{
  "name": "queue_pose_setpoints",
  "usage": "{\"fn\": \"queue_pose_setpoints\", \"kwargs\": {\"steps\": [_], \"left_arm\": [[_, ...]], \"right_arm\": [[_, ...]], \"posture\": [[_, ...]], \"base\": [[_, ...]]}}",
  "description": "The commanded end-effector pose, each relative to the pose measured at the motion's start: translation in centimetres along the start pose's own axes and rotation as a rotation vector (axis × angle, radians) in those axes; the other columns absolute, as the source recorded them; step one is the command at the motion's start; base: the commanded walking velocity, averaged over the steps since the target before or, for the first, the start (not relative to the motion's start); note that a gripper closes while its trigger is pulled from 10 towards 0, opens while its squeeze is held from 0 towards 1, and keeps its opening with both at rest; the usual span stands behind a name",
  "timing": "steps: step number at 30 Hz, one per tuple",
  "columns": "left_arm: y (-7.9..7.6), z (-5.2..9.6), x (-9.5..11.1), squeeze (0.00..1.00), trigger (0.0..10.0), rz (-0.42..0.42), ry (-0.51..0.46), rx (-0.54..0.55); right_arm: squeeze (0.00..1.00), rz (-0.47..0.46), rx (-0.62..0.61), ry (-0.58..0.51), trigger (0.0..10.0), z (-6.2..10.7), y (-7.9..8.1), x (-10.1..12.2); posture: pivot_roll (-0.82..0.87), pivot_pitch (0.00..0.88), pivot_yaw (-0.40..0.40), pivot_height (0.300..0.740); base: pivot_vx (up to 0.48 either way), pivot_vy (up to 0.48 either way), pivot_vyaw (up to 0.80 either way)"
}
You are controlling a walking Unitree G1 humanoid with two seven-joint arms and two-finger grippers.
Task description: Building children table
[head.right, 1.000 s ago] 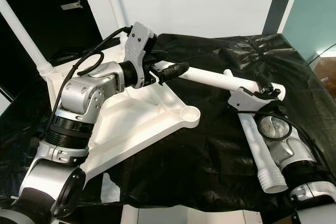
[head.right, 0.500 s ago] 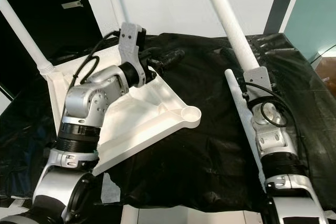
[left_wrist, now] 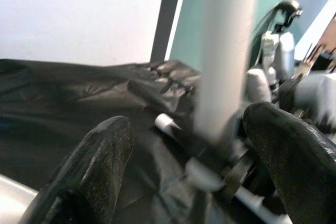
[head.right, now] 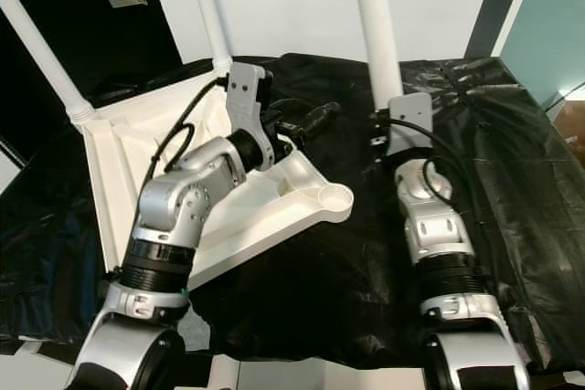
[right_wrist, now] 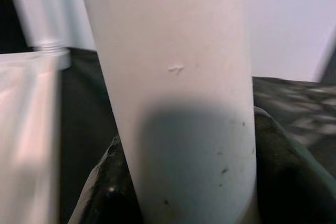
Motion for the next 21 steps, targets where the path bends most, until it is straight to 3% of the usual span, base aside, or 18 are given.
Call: {"fn": "queue_pose_setpoints", "kwargs": {"steps": [1,2,3,8,9,10,21], "left_arm": [[0.3,0.1,0.4,0.16,10.0,0.008,-0.019,-0.007],[0.3,0.1,0.4,0.16,10.0,0.008,-0.019,-0.007],[0.5,0.2,0.4,1.0,10.0,0.033,-0.017,-0.009],[0.7,0.2,1.1,1.0,10.0,0.031,-0.037,-0.001],[0.9,0.2,1.5,0.62,10.0,0.016,-0.048,0.007],[1.1,0.1,1.9,0.0,10.0,0.011,-0.055,0.013],[1.2,-0.3,4.4,0.0,10.0,-0.006,-0.104,0.003]], "right_arm": [[0.0,-0.011,0.018,-0.03,10.0,0.1,0.4,0.6],[0.0,-0.011,0.018,-0.03,10.0,0.1,0.4,0.6],[0.0,-0.018,0.042,-0.034,10.0,0.2,0.9,0.6],[0.0,-0.056,0.157,-0.072,10.0,0.8,3.3,1.0],[0.0,-0.057,0.183,-0.078,10.0,0.9,3.7,1.1],[0.0,-0.05,0.203,-0.087,10.0,1.0,4.0,1.2],[0.0,-0.028,0.305,-0.098,10.0,1.7,6.0,0.9]], "posture": [[-0.08,0.0,0.026,0.74],[-0.08,0.0,0.026,0.74],[-0.07,0.0,0.024,0.74],[-0.07,0.0,0.022,0.74],[-0.06,0.0,0.02,0.74],[-0.06,0.0,0.02,0.74],[-0.05,0.0,0.021,0.74]], "base": [[0.0,0.0,0.0],[0.0,0.0,0.0],[0.0,0.0,0.0],[0.0,0.0,0.0],[0.0,0.0,0.0],[0.0,0.0,0.0],[0.0,0.0,0.0]]}}
Point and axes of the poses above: a point about 5 cm out from each wrist's last joint towards the gripper, its own z axis pointing back from the gripper into the wrist, its own x axis along the axis of the wrist's last joint, y = z × x, the point moved 5 cm from there along -z, pointing out of the wrist towards the gripper, and after that the axes turned 9 degrees about z, right-handed, at the moved point
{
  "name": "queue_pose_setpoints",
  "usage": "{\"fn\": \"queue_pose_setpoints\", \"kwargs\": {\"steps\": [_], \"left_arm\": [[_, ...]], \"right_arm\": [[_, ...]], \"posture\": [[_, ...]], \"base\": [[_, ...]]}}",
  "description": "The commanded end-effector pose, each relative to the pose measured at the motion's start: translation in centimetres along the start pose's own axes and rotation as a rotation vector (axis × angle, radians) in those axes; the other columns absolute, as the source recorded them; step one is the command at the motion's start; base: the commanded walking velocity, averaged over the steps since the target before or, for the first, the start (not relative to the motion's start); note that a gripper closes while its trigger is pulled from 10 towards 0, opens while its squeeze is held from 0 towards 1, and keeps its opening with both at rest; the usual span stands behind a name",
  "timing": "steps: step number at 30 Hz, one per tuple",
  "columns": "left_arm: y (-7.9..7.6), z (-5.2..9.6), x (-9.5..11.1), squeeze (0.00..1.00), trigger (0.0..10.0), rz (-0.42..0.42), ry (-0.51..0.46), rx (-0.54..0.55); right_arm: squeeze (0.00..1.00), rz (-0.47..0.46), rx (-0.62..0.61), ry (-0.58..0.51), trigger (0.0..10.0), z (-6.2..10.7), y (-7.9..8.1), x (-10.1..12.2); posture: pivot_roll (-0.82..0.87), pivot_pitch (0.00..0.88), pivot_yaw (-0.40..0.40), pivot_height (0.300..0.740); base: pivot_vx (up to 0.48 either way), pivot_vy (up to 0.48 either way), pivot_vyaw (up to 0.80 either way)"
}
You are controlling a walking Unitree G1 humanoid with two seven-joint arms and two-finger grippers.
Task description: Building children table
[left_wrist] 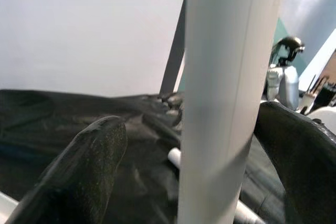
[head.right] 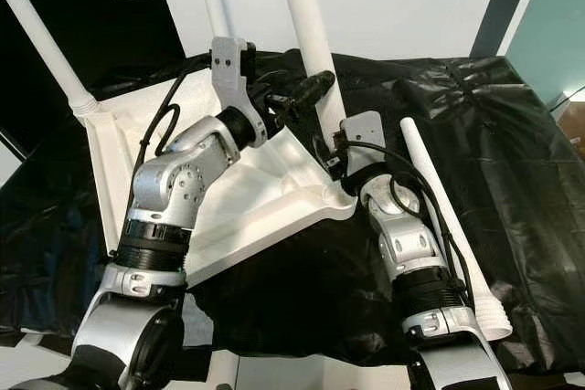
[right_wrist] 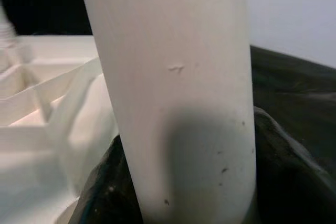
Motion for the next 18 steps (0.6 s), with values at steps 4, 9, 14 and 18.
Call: {"fn": "queue_pose_setpoints", "kwargs": {"steps": [4,9,14,18], "left_arm": [[0.18,-0.26,0.85,0.0,10.0,0.0,-0.014,-0.001],[-0.46,-0.83,1.26,0.0,9.5,0.031,-0.022,-0.028],[-0.69,-1.08,1.0,0.0,2.1,0.033,-0.019,-0.025],[-0.69,-1.11,1.02,0.0,0.0,0.034,-0.02,-0.024]], "right_arm": [[0.0,0.013,0.061,-0.022,10.0,0.37,1.43,0.21],[0.0,0.039,0.07,-0.02,10.0,0.55,1.45,0.0],[0.0,0.039,0.07,-0.024,10.0,0.55,1.44,0.06],[0.0,0.042,0.069,-0.024,10.0,0.53,1.41,0.12]], "posture": [[-0.05,0.0,0.02,0.74],[-0.05,0.0,0.022,0.74],[-0.06,0.0,0.021,0.74],[-0.06,0.0,0.019,0.74]], "base": [[0.0,0.0,0.0],[0.0,0.0,0.0],[0.0,0.0,0.0],[0.0,0.0,0.0]]}}
Point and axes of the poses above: a point about 5 cm out from each wrist's last joint towards the gripper, its own z axis pointing back from the gripper into the wrist, its own x axis along the axis of the wrist's last joint, y = z × x, the point moved 5 cm from there along -z, pointing out of the wrist towards the gripper, and after that the axes turned 9 degrees about z, right-handed, at the moved point
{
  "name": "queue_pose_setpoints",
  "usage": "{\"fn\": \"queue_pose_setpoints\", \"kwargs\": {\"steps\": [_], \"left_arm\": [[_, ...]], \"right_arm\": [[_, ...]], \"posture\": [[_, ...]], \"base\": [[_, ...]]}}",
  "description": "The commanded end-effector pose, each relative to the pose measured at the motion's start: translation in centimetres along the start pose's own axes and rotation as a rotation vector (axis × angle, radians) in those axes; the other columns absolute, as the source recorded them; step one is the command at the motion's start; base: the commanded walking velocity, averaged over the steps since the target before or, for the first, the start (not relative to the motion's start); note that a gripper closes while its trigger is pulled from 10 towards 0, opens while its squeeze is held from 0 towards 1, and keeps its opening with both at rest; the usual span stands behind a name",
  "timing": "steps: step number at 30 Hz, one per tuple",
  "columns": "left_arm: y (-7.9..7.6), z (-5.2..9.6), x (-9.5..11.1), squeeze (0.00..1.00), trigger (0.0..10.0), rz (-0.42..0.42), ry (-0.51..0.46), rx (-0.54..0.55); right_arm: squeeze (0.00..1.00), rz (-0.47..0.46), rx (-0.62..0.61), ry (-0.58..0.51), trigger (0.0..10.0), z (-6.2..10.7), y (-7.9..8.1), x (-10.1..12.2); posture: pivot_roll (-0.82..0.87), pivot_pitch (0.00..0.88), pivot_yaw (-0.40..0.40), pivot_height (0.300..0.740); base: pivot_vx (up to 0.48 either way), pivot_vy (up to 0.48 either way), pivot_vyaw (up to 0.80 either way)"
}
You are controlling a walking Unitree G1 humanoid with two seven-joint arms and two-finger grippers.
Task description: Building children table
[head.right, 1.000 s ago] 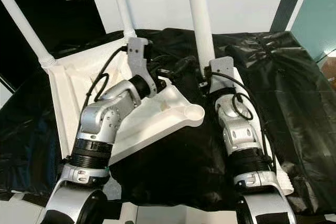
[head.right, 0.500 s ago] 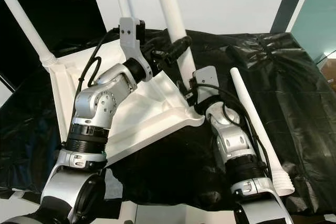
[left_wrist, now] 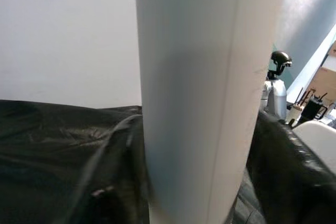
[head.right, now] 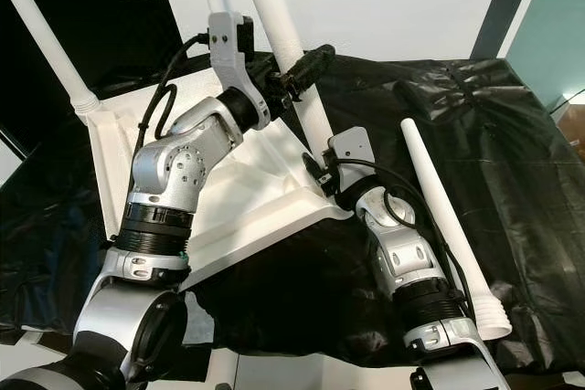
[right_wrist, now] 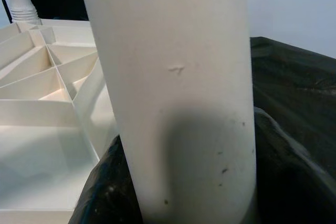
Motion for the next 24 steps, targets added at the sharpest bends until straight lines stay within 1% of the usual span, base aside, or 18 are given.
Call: {"fn": "queue_pose_setpoints", "kwargs": {"steps": [1,6,11,12,13,14,15,17,21,23,24], "left_arm": [[-0.1,-0.1,0.2,0.0,0.0,-0.001,-0.001,-0.002],[-0.2,-0.1,0.7,0.0,0.0,-0.011,-0.011,-0.008],[-0.2,-0.2,0.7,0.0,0.0,-0.035,-0.011,0.001],[-0.5,-0.3,0.7,0.0,8.4,-0.051,-0.01,0.0],[-0.6,-0.3,0.7,0.0,9.9,-0.058,-0.01,-0.002],[-0.6,-0.3,0.7,0.0,9.9,-0.058,-0.01,-0.002],[-0.7,-0.3,0.7,0.0,10.0,-0.061,-0.01,-0.004],[-1.1,-0.4,0.7,0.0,10.0,-0.075,-0.012,-0.012],[-1.4,-0.5,0.7,0.0,10.0,-0.086,-0.014,-0.012],[-2.1,-0.6,0.7,0.0,10.0,-0.107,-0.019,-0.027],[-2.6,-0.6,0.7,0.0,10.0,-0.12,-0.02,-0.038]], "right_arm": [[0.0,0.019,0.008,-0.028,10.0,0.0,0.2,0.7],[0.0,0.021,0.003,-0.027,10.0,-0.1,0.0,0.7],[0.0,-0.009,-0.007,-0.017,10.0,-0.1,-0.2,0.7],[0.0,-0.018,-0.015,-0.012,10.0,-0.1,-0.4,0.7],[0.22,-0.019,-0.017,-0.011,10.0,-0.1,-0.5,0.7],[0.22,-0.019,-0.017,-0.011,10.0,-0.1,-0.5,0.7],[1.0,-0.018,-0.018,-0.011,10.0,-0.1,-0.5,0.7],[1.0,-0.024,-0.023,-0.009,10.0,-0.1,-0.7,0.7],[1.0,-0.022,-0.032,-0.009,10.0,-0.1,-1.0,0.8],[1.0,-0.021,-0.037,-0.013,10.0,-0.3,-1.1,1.2],[0.76,-0.02,-0.036,-0.016,10.0,-0.5,-1.2,1.4]], "posture": [[-0.06,0.0,0.019,0.74],[-0.05,0.0,0.012,0.74],[-0.05,0.0,0.009,0.74],[-0.05,0.0,0.009,0.74],[-0.05,0.0,0.009,0.74],[-0.05,0.0,0.009,0.74],[-0.05,0.0,0.009,0.74],[-0.05,0.0,0.011,0.74],[-0.06,0.0,0.012,0.74],[-0.06,0.0,0.014,0.74],[-0.06,0.0,0.014,0.74]], "base": [[0.0,0.0,0.0],[0.0,0.0,0.0],[0.0,0.0,0.0],[0.0,0.0,0.0],[0.0,0.0,0.0],[0.0,0.0,0.0],[0.0,0.0,0.0],[0.0,0.0,0.0],[0.0,0.0,0.0],[0.0,0.0,0.0],[0.0,0.0,0.0]]}}
Point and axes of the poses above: a point about 5 cm out from each wrist's last joint towards the gripper, its own z axis pointing back from the gripper into the wrist, its own x axis along the axis of the wrist's last joint, y = z × x, the point moved 5 cm from there along -z, pointing out of the wrist towards the gripper, and after that the axes turned 9 degrees about z, right-handed, at the moved point
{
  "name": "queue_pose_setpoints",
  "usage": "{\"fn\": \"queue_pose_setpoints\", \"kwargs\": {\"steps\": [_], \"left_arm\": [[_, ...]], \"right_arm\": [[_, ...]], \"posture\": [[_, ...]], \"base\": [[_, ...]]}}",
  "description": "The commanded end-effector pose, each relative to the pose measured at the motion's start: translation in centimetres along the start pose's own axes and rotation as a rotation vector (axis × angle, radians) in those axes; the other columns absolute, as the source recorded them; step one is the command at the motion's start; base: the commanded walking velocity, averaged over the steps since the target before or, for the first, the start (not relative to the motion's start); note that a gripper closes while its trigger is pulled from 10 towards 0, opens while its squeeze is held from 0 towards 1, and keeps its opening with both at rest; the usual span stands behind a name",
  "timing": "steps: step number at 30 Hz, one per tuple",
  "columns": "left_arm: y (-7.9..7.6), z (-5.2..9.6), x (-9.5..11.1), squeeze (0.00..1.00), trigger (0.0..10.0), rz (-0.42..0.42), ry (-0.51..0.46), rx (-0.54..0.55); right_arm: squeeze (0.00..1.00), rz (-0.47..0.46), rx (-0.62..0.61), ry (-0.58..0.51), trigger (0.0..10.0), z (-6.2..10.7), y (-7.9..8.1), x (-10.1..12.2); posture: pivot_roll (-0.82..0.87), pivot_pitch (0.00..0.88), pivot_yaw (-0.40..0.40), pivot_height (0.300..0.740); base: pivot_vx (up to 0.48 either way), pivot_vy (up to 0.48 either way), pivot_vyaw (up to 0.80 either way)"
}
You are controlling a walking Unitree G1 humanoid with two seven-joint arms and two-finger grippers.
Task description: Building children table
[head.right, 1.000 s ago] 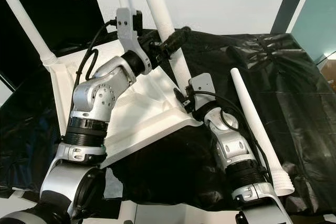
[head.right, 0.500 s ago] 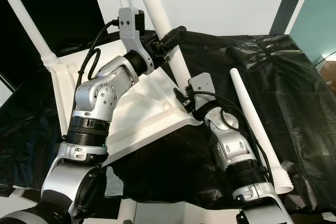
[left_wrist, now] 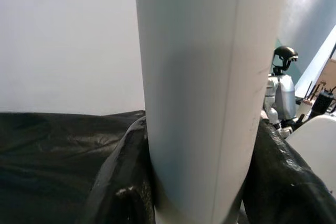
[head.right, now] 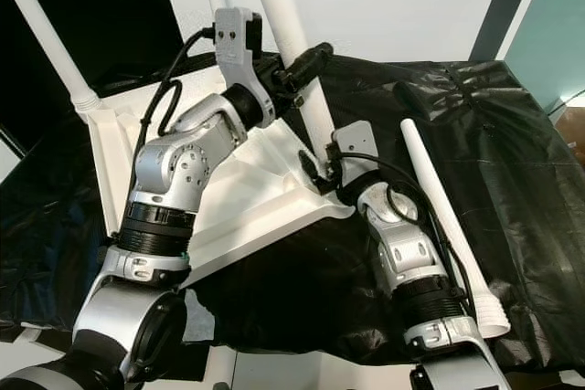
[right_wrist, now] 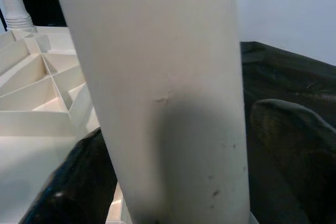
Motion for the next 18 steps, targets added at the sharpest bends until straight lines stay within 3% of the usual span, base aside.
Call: {"fn": "queue_pose_setpoints", "kwargs": {"steps": [1,2,9,18], "left_arm": [[-1.1,-0.1,0.6,0.0,10.0,-0.037,-0.024,-0.032],[-1.7,-0.1,0.5,0.0,10.0,-0.054,-0.025,-0.043],[-3.3,-0.6,-0.3,0.0,10.0,-0.151,-0.012,-0.066],[-4.2,-1.0,-0.8,0.0,10.0,-0.17,-0.005,-0.081]], "right_arm": [[0.76,-0.005,-0.01,-0.014,10.0,-0.3,-0.4,0.7],[0.0,-0.01,-0.004,-0.023,10.0,-0.4,-0.3,1.2],[0.0,-0.004,0.055,-0.073,10.0,-1.3,0.2,3.7],[0.0,0.03,0.107,-0.083,10.0,-1.4,0.8,4.5]], "posture": [[-0.06,0.0,0.014,0.74],[-0.06,0.0,0.015,0.74],[-0.06,0.0,0.015,0.74],[-0.06,0.0,0.015,0.74]], "base": [[0.0,0.0,0.0],[0.0,0.0,0.0],[0.0,0.0,0.0],[0.0,0.0,0.0]]}}
Point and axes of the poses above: a point about 5 cm out from each wrist's last joint towards the gripper, its own z axis pointing back from the gripper into the wrist, its own x axis along the axis of the wrist's last joint, y = z × x, the point moved 5 cm from there along -z, pointing out of the wrist towards the gripper, and after that the axes turned 9 degrees about z, right-handed, at the moved point
